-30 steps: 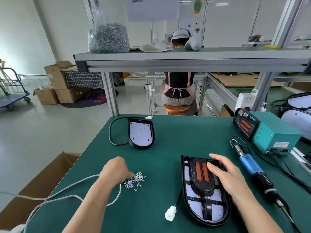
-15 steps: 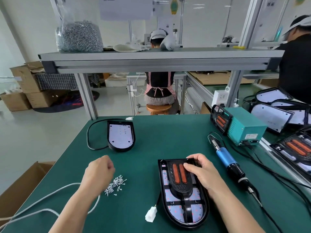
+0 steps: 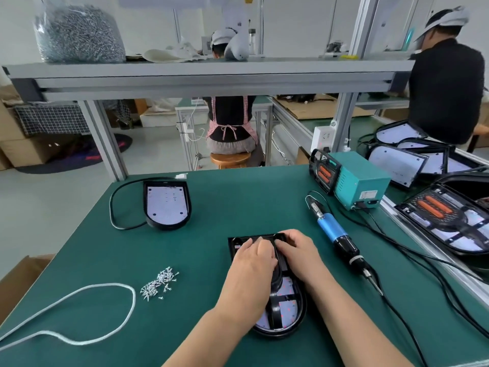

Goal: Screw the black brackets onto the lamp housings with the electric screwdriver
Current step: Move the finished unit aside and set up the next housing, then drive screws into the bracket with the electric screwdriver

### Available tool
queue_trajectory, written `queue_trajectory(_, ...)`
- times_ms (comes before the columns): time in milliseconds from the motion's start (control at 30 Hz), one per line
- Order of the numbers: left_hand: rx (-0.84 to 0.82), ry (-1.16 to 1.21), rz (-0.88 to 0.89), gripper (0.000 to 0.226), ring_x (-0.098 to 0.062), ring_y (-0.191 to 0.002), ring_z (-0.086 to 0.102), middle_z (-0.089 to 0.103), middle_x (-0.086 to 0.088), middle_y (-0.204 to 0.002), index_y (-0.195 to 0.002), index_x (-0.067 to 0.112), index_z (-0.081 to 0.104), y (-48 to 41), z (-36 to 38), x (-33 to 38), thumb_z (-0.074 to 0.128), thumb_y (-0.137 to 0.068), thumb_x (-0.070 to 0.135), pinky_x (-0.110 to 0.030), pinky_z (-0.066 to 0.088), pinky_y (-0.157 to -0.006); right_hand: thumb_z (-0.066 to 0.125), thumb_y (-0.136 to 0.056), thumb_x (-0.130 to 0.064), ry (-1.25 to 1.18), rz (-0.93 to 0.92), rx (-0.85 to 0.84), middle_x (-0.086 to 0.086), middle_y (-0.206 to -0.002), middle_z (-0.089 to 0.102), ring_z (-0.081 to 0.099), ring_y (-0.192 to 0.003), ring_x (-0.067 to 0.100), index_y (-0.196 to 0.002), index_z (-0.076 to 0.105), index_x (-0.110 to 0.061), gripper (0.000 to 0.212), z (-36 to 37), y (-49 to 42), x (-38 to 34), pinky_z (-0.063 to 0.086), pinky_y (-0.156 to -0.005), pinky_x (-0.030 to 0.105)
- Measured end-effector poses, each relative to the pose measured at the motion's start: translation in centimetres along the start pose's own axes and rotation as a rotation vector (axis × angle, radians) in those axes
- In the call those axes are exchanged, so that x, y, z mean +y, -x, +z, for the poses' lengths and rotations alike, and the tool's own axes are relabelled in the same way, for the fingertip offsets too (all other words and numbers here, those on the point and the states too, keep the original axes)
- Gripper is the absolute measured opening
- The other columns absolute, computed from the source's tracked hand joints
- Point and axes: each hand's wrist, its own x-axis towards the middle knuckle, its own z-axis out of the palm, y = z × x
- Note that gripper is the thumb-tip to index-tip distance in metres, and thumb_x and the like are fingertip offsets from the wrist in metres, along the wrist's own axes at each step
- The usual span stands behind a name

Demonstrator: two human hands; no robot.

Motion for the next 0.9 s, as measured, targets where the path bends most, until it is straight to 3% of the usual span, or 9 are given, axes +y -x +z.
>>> queue_trajectory(133, -0.087, -0.083, -0.042, 0.010, -0.020, -0.122, 0.046, 0.055, -0.002, -0.121, -0.107, 0.014, 0.049, -0.1, 0.6, 0.0, 0.039, -0.104, 0.012, -0.029, 0.029, -0.106, 0.067, -0.090, -0.013, 0.016, 0.016, 0.031, -0.001, -0.091, 0.070, 0.063, -0.092, 0.021, -0.100, 0.070, -0.012, 0.011, 0.4, -0.2, 0.0, 0.048, -0.082, 0.029)
queue_trajectory(267, -0.113, -0.112, -0.053, 0.008, -0.020, -0.121, 0.046, 0.056, -0.002, -0.120, -0.101, 0.017, 0.046, -0.2, 0.7, 0.1, 0.039, -0.104, 0.013, -0.028, 0.024, -0.103, 0.061, -0.094, -0.019, 0.115, -0.005, 0.034, 0.003, -0.101, 0.072, 0.064, -0.101, 0.024, -0.107, 0.071, -0.012, 0.017, 0.4, 0.0, 0.2, 0.046, -0.081, 0.029)
queue_trajectory(367, -0.138, -0.154, -0.020, 0.015, -0.020, -0.124, 0.045, 0.056, -0.001, -0.119, -0.095, 0.022, 0.037, -0.2, 0.8, 0.2, 0.041, -0.102, 0.009, -0.028, 0.021, -0.105, 0.052, -0.101, -0.038, 0.314, -0.052, 0.040, -0.002, -0.102, 0.072, 0.062, -0.103, 0.023, -0.111, 0.069, -0.017, 0.029, -0.9, 0.2, -0.5, 0.039, -0.078, 0.028)
queue_trajectory(433, -0.150, -0.179, -0.010, 0.017, -0.021, -0.128, 0.044, 0.057, -0.002, -0.119, -0.096, 0.021, 0.039, -0.3, 0.9, 0.2, 0.043, -0.100, 0.004, -0.027, 0.021, -0.109, 0.049, -0.100, -0.045, 0.344, -0.122, 0.177, -0.009, -0.089, 0.068, 0.062, -0.093, 0.020, -0.107, 0.068, -0.016, 0.035, -3.4, -0.1, -1.4, 0.042, -0.078, 0.030)
queue_trajectory(500, -0.158, -0.184, -0.008, 0.017, -0.020, -0.132, 0.042, 0.057, -0.003, -0.120, -0.100, 0.019, 0.043, -0.2, 0.9, 0.2, 0.045, -0.098, 0.002, -0.026, 0.024, -0.111, 0.051, -0.099, -0.047, 0.449, -0.162, 0.340, -0.001, -0.099, 0.066, 0.062, -0.097, 0.024, -0.108, 0.066, -0.013, 0.038, -6.8, -1.4, -1.8, 0.050, -0.083, 0.035)
queue_trajectory(600, -0.177, -0.223, 0.023, 0.028, -0.022, -0.123, 0.046, 0.057, -0.001, -0.114, -0.093, 0.023, 0.031, -0.2, 0.6, 0.4, 0.048, -0.095, 0.001, -0.028, 0.024, -0.107, 0.058, -0.095, -0.050, 0.747, 0.024, 0.244, 0.012, -0.118, 0.056, 0.054, -0.109, 0.034, -0.117, 0.055, -0.010, 0.045, -10.4, -3.6, -1.4, 0.047, -0.084, 0.040)
queue_trajectory(733, -0.178, -0.241, 0.063, 0.020, -0.019, -0.109, 0.048, 0.054, 0.001, -0.109, -0.096, 0.022, 0.038, -0.3, 0.3, 0.4, 0.047, -0.097, 0.003, -0.029, 0.023, -0.105, 0.069, -0.089, -0.048, 0.921, 0.155, 0.020, 0.010, -0.112, 0.059, 0.054, -0.092, 0.030, -0.113, 0.045, -0.010, 0.051, -10.1, -4.9, 0.5, 0.043, -0.072, 0.036)
queue_trajectory(833, -0.154, -0.115, 0.049, 0.012, -0.015, -0.083, 0.043, 0.052, 0.004, -0.096, -0.094, 0.020, 0.039, -0.6, -0.2, 0.0, 0.039, -0.105, 0.017, -0.022, 0.031, -0.083, 0.071, -0.083, -0.046, 0.935, 0.173, 0.026, 0.004, -0.099, 0.055, 0.056, -0.090, 0.028, -0.112, 0.044, -0.012, 0.052, -9.8, -5.2, 1.0, 0.040, -0.063, 0.033)
queue_trajectory(900, -0.152, -0.042, -0.006, 0.014, -0.017, -0.077, 0.050, 0.057, 0.004, -0.091, -0.094, 0.017, 0.043, -0.8, -0.9, -0.1, 0.039, -0.106, 0.023, -0.025, 0.037, -0.072, 0.071, -0.079, -0.045, 0.868, 0.202, 0.025, 0.000, -0.087, 0.048, 0.056, -0.087, 0.026, -0.111, 0.044, -0.012, 0.054, -10.0, -5.2, 0.9, 0.035, -0.055, 0.032)
